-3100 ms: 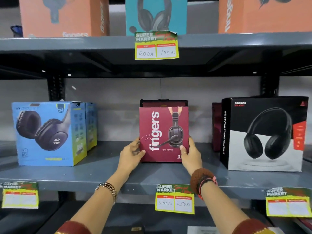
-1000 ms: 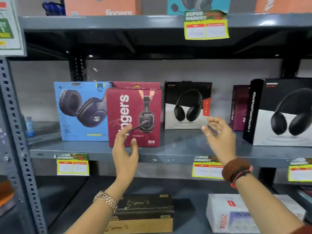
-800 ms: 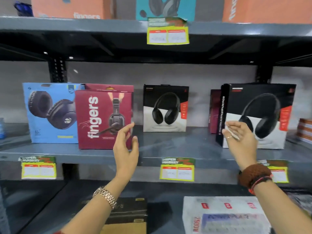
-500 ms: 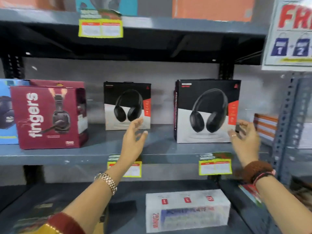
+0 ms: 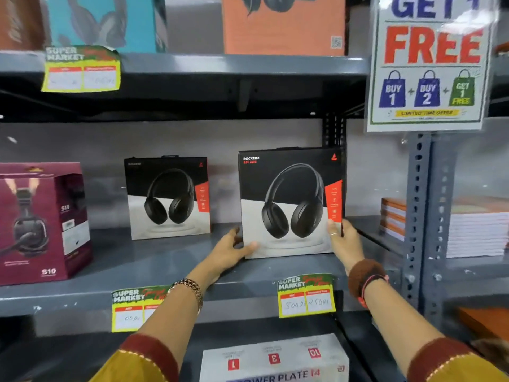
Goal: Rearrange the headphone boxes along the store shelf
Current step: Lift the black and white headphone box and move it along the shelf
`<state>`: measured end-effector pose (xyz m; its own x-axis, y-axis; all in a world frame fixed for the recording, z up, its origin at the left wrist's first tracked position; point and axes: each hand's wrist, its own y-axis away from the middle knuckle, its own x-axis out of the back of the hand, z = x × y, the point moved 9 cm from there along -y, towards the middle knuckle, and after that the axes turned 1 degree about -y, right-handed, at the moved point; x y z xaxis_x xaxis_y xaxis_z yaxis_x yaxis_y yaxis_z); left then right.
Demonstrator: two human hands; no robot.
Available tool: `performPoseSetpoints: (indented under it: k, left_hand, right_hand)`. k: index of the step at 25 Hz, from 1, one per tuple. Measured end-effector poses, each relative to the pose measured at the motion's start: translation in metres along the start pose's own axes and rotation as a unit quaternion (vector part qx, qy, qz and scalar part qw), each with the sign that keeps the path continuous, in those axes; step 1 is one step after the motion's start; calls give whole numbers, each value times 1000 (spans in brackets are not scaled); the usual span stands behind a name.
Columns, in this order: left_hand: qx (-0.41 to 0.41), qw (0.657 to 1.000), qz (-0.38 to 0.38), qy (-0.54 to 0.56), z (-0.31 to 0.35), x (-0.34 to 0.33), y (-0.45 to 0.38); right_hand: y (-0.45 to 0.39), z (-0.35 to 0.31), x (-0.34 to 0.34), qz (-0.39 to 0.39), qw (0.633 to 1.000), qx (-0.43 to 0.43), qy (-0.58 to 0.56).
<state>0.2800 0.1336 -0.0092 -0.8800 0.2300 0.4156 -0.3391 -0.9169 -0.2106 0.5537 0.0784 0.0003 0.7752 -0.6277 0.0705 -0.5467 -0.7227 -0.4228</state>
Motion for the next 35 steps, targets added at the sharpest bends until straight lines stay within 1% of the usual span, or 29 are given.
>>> performPoseSetpoints:
  k: [2,3,5,7,10,13,16,22,24,26,28,32,35]
  left_hand:
    - [-36,999,6,5,7,1,-3]
    - [-50,998,20,32,10,5,0]
    - [-71,992,55,85,19,13,7]
    - [-89,986,84,117,22,21,12]
    - [-112,979,94,142,25,24,16]
    - [-115,979,98,137,25,22,18]
    - [-115,979,100,134,25,20,18]
    - [-103,981,108,127,23,23,21]
    - [-107,983,110,96,23,29,25]
    - [-118,987,109,31,22,38,31]
    - [-128,984,125,-7,19,64,40]
    - [-115,977,168,-64,1,143,60]
    - [-105,976,170,-85,-28,188,72]
  right_hand:
    - [0,-3,0,-13,1000,26,4]
    - [2,-5,0,-21,999,41,-9]
    - [6,-7,2,-28,996,63,-59]
    - [12,-13,7,-21,990,78,-113]
    - [19,-17,14,-2,979,79,-188]
    - [23,-16,19,10,973,72,-221]
    - [23,-14,21,15,973,67,-222]
    - [28,-20,18,-2,976,64,-209]
    - [30,-23,14,-11,978,57,-200]
    - [35,-31,6,-23,978,52,-199]
    - [40,-41,-15,-47,981,49,-182]
    - [57,-61,-90,-118,986,30,-115]
    - [79,-67,-139,-115,989,25,-90]
